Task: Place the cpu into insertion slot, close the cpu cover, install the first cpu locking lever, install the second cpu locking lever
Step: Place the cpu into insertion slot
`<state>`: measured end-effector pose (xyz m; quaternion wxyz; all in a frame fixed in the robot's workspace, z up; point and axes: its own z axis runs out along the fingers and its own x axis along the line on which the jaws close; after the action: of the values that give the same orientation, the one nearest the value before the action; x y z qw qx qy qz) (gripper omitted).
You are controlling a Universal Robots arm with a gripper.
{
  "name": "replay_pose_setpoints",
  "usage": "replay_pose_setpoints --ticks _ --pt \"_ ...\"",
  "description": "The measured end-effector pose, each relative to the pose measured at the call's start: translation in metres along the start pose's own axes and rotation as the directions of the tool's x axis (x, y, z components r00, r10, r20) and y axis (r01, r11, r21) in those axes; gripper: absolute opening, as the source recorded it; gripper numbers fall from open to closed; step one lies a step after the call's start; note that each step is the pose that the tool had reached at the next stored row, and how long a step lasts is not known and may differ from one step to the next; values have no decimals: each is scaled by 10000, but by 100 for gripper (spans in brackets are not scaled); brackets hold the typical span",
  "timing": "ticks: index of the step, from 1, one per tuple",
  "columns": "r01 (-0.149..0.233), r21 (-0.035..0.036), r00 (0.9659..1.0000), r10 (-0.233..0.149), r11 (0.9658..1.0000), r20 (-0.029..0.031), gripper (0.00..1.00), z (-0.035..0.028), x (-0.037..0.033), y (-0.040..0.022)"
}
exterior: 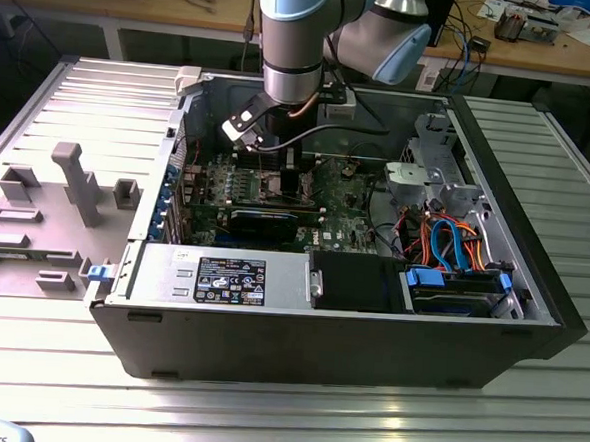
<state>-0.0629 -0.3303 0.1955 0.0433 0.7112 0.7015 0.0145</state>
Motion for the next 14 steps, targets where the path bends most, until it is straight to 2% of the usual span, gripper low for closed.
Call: replay_pose_setpoints --ticks 1,2,3,14 --pt "0 -5 10000 0 10000 -5 58 1 1 1" --pt "-1 -14 10000 1 10000 -26 63 9 5 2" --pt "1 -4 10000 -1 10000 -10 70 4 2 1" --pt "-3 0 10000 3 10000 -23 70 -13 -1 -27"
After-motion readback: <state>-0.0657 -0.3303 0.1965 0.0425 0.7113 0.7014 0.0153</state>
